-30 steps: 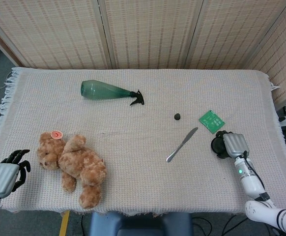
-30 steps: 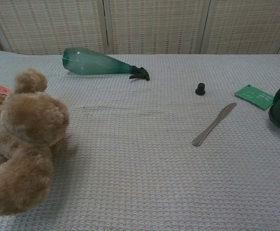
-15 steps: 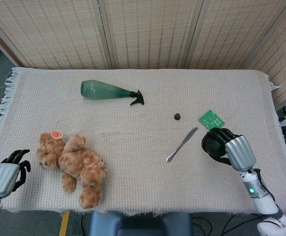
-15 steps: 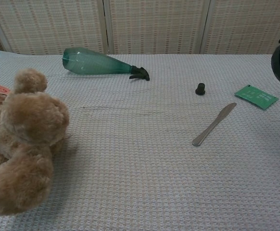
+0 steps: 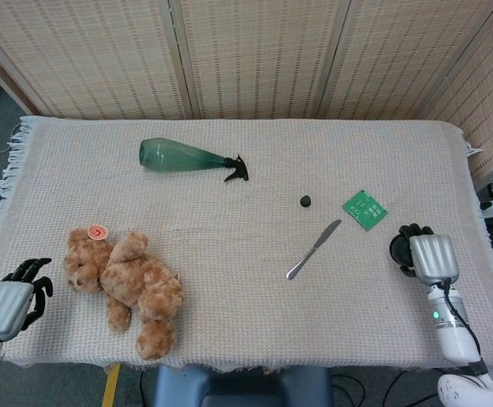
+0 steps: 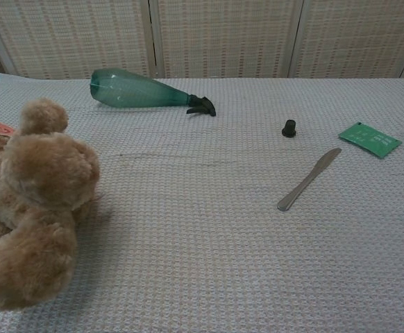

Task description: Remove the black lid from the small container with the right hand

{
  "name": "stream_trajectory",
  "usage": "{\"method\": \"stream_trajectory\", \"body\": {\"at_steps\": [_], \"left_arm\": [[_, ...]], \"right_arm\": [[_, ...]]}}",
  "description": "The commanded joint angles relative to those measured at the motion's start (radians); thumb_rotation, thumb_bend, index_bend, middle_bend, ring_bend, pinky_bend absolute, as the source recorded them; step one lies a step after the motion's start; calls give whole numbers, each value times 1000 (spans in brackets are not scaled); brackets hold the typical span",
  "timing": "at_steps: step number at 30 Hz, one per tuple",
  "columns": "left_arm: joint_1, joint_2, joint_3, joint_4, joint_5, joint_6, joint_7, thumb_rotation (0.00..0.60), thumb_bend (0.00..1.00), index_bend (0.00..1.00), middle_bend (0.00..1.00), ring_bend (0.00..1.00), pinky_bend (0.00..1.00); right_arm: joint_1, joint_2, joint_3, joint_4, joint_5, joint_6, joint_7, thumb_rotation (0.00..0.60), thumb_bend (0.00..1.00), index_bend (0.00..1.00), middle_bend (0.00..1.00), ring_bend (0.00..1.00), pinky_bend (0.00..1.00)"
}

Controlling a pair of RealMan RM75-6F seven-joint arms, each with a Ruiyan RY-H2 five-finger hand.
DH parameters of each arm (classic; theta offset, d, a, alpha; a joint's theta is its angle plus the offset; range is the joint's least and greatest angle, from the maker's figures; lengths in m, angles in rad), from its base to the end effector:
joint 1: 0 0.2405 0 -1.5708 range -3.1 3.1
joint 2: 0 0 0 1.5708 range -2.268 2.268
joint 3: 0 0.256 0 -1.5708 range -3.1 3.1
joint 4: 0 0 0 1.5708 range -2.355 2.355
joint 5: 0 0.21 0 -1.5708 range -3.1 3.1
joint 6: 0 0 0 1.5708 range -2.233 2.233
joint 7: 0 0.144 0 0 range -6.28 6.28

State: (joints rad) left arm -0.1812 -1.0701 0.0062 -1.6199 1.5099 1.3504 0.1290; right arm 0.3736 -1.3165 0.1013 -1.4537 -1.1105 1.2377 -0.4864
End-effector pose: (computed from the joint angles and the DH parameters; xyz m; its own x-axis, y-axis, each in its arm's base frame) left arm -0.3075 0.1974 0.1491 0.5582 0.1318 0.8192 0.8293 -0.1196 -0.5458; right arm -0.3134 -0.2801 0.1004 0.6844 -0.1439 0.7148 -0.7162 0.0511 0.6960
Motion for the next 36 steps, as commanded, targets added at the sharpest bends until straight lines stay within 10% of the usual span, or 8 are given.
{"method": "stream_trajectory", "body": {"at_steps": [1, 7, 14, 36], "left_arm": [[0, -1, 0, 0, -1, -2, 2, 600, 765, 565, 169, 152, 430], [-1, -1, 0, 0, -2, -3, 5, 600, 765, 564, 169, 152, 430], [0, -2, 1, 0, 1, 0, 5, 600, 764, 565, 169, 152, 431], [-2, -2, 2, -3, -7, -11, 12, 600, 765, 564, 169, 152, 430]], "right_arm": [[4, 19, 23, -37, -180, -39, 260, 600, 89, 585, 538, 693, 837], [-16, -73, -15, 167, -514, 226, 651, 600, 89, 574, 538, 693, 825], [-28, -184, -21, 379, -637, 446, 845, 600, 88, 574, 538, 693, 820], [132, -8, 60, 46, 18, -397, 417, 600, 88, 573, 539, 681, 848]]}}
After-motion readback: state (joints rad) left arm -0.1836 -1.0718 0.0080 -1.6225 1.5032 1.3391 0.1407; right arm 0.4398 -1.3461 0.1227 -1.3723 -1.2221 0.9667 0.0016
